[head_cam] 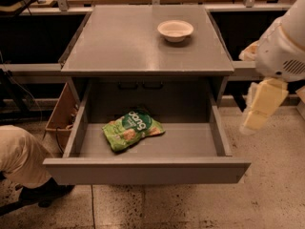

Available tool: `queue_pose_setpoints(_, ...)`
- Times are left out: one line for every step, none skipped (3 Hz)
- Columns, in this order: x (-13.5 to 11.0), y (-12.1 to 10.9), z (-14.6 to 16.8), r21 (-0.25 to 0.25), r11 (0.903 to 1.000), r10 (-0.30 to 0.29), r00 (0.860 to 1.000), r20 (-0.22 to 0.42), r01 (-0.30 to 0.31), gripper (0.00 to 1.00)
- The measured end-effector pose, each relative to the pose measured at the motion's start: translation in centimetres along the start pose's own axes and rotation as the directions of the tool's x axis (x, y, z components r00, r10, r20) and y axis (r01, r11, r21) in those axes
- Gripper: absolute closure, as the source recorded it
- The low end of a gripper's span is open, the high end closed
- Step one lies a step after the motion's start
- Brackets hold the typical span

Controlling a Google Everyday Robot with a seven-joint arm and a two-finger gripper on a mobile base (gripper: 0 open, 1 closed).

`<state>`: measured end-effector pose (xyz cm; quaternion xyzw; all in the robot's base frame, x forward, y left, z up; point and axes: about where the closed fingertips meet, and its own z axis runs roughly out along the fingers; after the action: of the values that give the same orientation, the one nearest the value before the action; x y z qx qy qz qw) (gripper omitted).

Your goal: Pick green rice chip bag from top drawer and place on counter

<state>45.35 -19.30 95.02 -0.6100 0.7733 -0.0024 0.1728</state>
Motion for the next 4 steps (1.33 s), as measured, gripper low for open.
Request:
queue_pose_setpoints(-3.3, 0.5, 6.8, -0.07, 0.9975, -0.009, 0.997, 0.079, 0.015, 0.0)
queue_pose_setpoints(-7.3, 1.0, 14.8, -0.125, 0.9905, -0.037, 0.986, 0.163, 0.058, 0.0)
queue_pose_setpoints(-10.2, 0.9, 20.1, -0.147, 0.9856, -0.051, 0.976, 0.212, 0.083, 0.0)
queue_pose_setpoints(-10.2, 0.9, 20.1, -0.147, 0.9856, -0.051, 0.976, 0.212, 0.083, 0.0)
